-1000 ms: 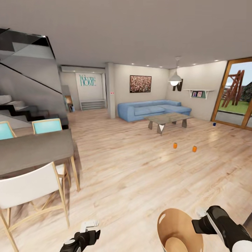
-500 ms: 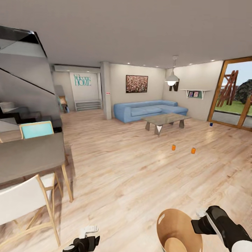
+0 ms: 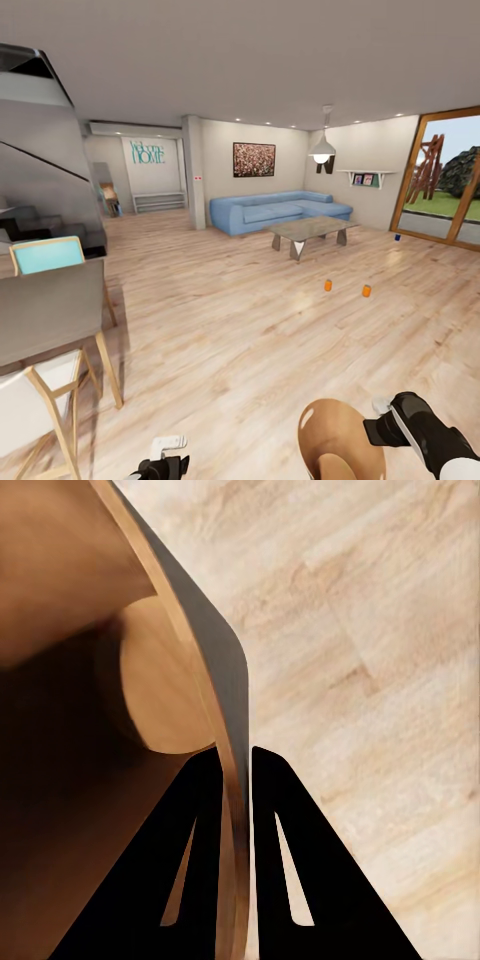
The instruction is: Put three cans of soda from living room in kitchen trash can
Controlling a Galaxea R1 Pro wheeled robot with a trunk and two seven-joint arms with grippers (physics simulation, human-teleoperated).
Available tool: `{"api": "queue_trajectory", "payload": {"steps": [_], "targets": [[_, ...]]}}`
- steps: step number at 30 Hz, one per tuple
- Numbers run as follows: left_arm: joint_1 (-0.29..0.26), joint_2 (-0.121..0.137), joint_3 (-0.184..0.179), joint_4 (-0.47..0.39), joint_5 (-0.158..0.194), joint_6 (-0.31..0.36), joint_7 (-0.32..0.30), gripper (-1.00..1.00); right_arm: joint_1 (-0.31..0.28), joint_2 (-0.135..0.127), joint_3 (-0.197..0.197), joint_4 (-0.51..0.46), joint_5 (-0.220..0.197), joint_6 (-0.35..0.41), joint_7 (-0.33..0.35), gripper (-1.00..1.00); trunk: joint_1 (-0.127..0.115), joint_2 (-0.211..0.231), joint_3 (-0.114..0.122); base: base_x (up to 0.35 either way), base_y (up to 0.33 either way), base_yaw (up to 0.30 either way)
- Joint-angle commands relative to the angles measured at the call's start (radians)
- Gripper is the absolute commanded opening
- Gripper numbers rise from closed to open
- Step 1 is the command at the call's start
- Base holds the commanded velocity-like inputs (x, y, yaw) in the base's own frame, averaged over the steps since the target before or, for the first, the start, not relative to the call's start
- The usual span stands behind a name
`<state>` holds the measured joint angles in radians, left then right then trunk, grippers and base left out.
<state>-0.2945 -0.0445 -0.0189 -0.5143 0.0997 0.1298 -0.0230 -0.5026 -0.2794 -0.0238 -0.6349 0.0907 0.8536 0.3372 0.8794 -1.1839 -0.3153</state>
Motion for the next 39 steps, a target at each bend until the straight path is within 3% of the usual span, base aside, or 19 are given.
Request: {"api": "queue_trajectory", "payload": {"steps": [1, 39], "targets": [[0.000, 0.000, 0.000, 0.003, 0.000, -0.003, 0.000, 1.00, 0.000, 0.000, -0.001, 0.000, -0.014, 0.002, 0.007, -1.00, 0.000, 0.000, 0.000, 0.347, 0.000, -0.001], [0.000, -0.003, -0.002, 0.008, 0.000, -0.009, 0.000, 1.00, 0.000, 0.002, -0.001, 0.000, -0.014, 0.002, 0.006, -1.00, 0.000, 0.000, 0.000, 0.347, 0.000, 0.000]]}}
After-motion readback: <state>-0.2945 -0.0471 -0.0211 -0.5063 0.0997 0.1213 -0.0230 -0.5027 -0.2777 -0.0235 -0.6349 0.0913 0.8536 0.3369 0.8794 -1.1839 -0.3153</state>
